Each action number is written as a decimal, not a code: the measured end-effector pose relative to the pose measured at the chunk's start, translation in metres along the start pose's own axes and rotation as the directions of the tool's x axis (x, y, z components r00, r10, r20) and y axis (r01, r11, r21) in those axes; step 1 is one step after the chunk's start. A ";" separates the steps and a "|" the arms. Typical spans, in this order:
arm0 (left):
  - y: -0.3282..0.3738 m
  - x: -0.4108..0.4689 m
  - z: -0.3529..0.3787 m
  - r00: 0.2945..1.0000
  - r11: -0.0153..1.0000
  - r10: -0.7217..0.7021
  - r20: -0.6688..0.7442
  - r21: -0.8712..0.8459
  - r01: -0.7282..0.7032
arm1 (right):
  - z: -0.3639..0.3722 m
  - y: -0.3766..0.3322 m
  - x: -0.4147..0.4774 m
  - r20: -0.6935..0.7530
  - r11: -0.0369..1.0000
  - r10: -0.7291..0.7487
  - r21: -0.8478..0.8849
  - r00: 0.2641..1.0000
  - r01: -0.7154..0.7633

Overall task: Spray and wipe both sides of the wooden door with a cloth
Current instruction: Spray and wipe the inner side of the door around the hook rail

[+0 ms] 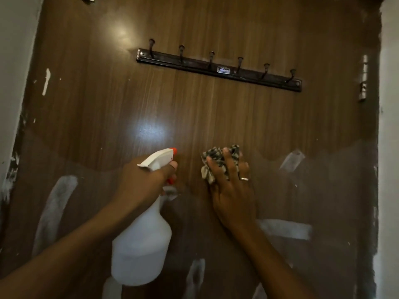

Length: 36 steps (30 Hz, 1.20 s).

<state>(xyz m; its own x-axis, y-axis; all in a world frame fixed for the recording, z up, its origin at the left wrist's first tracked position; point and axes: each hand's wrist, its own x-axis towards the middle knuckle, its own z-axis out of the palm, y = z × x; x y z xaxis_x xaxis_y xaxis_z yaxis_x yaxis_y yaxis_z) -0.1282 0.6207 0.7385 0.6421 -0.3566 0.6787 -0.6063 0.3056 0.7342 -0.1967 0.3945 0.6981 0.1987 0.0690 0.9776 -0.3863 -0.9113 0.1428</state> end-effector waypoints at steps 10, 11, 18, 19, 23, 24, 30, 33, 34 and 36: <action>0.020 0.001 0.012 0.996 0.997 0.060 0.063 0.053 -0.063 | -0.008 0.007 0.076 -0.112 0.930 0.366 0.027 0.924 -0.365; 0.023 0.001 0.013 0.996 0.996 0.062 0.070 0.054 -0.066 | -0.008 0.002 0.076 -0.098 0.949 0.315 0.017 0.944 -0.315; 0.018 -0.011 0.018 0.994 0.999 0.037 0.102 0.036 -0.040 | -0.021 0.052 -0.028 0.012 0.989 0.148 0.003 0.989 -0.148; 0.016 -0.013 0.018 0.994 0.999 0.020 0.108 0.045 -0.025 | -0.026 0.068 -0.024 -0.030 0.969 0.249 0.001 0.968 -0.249; 0.014 -0.017 0.027 0.994 0.999 -0.017 0.109 0.037 0.013 | -0.035 0.089 0.024 -0.092 0.850 0.526 0.035 0.845 -0.525; 0.015 -0.016 0.032 0.994 0.999 -0.017 0.105 0.044 0.013 | -0.033 0.084 0.029 -0.083 0.856 0.516 0.005 0.853 -0.517; 0.021 -0.021 0.069 0.994 1.000 -0.008 0.106 0.018 0.007 | -0.032 0.085 -0.036 0.052 0.995 0.091 -0.049 0.995 -0.088; 0.021 -0.028 0.086 0.995 1.000 -0.018 0.100 0.027 0.016 | -0.048 0.127 -0.044 -0.004 0.978 0.205 -0.035 0.979 -0.205; 0.020 -0.029 0.092 0.995 0.999 -0.019 0.097 0.034 0.016 | -0.053 0.140 -0.034 -0.031 0.954 0.298 -0.013 0.954 -0.298; 0.022 -0.032 0.105 0.997 0.999 -0.014 0.076 0.036 0.011 | -0.060 0.161 -0.002 -0.050 0.897 0.442 0.020 0.896 -0.441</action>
<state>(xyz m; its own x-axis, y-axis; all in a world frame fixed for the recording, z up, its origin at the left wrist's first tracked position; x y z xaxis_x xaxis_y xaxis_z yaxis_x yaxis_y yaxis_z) -0.2116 0.5458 0.7314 0.6128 -0.4269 0.6650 -0.6157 0.2695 0.7404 -0.3131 0.2723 0.7287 -0.0379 -0.3202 0.9466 -0.4166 -0.8559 -0.3062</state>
